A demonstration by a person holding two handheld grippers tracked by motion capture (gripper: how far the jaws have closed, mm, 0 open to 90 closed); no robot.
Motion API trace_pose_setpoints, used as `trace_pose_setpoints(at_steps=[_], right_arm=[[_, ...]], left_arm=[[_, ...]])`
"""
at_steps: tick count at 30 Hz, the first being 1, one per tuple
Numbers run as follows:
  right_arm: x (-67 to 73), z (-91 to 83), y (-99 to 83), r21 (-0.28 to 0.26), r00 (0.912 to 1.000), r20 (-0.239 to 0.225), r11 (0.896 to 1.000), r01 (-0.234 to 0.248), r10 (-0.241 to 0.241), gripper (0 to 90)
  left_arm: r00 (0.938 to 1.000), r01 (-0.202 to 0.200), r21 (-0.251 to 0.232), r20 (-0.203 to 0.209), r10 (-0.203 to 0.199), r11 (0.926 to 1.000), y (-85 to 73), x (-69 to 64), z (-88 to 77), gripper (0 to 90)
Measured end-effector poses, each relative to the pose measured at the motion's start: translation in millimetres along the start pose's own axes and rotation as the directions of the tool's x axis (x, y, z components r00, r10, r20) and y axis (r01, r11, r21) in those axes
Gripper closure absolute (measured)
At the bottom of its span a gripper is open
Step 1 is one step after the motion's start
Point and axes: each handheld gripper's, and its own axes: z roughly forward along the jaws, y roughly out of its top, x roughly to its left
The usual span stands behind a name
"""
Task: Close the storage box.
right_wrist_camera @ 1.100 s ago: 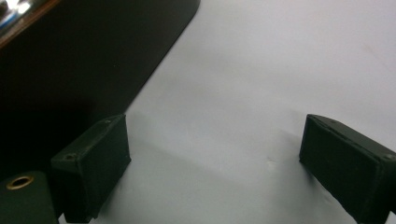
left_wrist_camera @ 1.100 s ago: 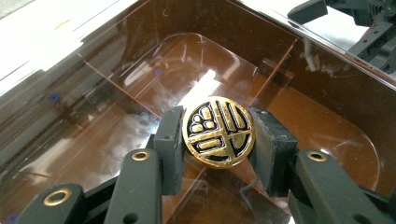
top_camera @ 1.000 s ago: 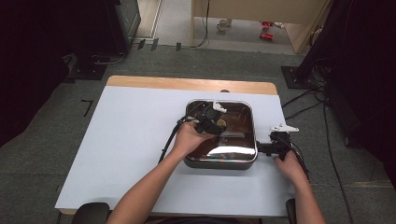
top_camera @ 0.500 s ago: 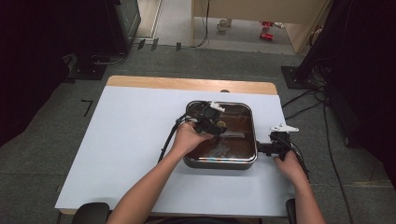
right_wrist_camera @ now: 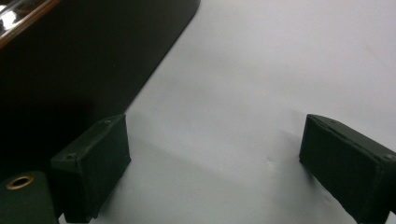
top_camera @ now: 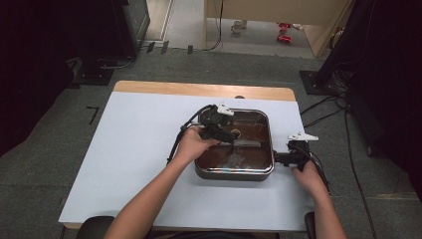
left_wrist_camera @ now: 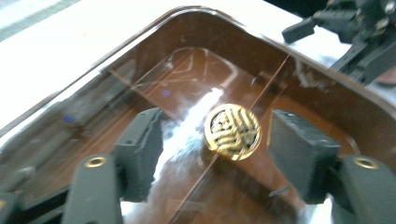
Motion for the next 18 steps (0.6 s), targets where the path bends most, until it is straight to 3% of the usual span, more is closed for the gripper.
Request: trace_pose_setpoints(at_steps=[2, 3, 4, 5, 6, 7, 9, 12, 18], right_arm=[[0.1, 0.0, 0.0, 0.000, 1.0000, 0.000, 1.000, -0.001, 0.001, 8.0], [0.0, 0.0, 0.0, 0.000, 1.0000, 0.000, 1.000, -0.001, 0.001, 8.0], [0.1, 0.0, 0.0, 0.000, 1.0000, 0.000, 1.000, -0.001, 0.001, 8.0], [0.1, 0.0, 0.0, 0.000, 1.0000, 0.000, 1.000, -0.001, 0.001, 8.0], [0.1, -0.1, 0.1, 0.001, 1.0000, 0.000, 1.000, -0.002, 0.002, 8.0], [0.1, 0.0, 0.0, 0.001, 1.0000, 0.000, 1.000, -0.001, 0.001, 8.0], [0.2, 0.0, 0.0, 0.000, 1.0000, 0.001, 1.000, -0.001, 0.001, 8.0], [0.1, 0.0, 0.0, 0.001, 1.0000, 0.001, 1.000, 0.000, 0.000, 8.0], [0.0, 0.0, 0.1, 0.001, 1.0000, 0.000, 1.000, 0.001, -0.001, 8.0]], left_arm=[[0.9998, -0.012, 0.008, 0.013, 0.012, 0.9999, -3.1, 2.1, -5.4, 31.2], [0.9997, 0.004, 0.010, 0.023, -0.004, 0.9999, -4.8, 4.0, -8.5, 31.1], [0.9968, 0.057, -0.007, 0.057, -0.056, 0.9983, -8.7, 9.0, -14.2, 30.4], [0.9968, 0.057, -0.007, 0.057, -0.056, 0.9983, -8.7, 9.0, -14.2, 29.1], [0.9928, 0.095, -0.023, 0.074, -0.094, 0.9952, -11.8, 12.0, -17.7, 29.1], [0.9847, 0.151, -0.047, 0.095, -0.146, 0.9873, -17.8, 17.4, -24.4, 28.4], [0.9832, 0.163, -0.061, 0.092, -0.157, 0.9847, -20.7, 19.2, -27.7, 28.4], [0.9886, 0.148, -0.069, 0.039, -0.146, 0.9866, -31.8, 23.1, -41.2, 27.9], [0.9889, 0.149, -0.082, 0.016, -0.148, 0.9855, -45.9, 26.9, -55.7, 27.9]])
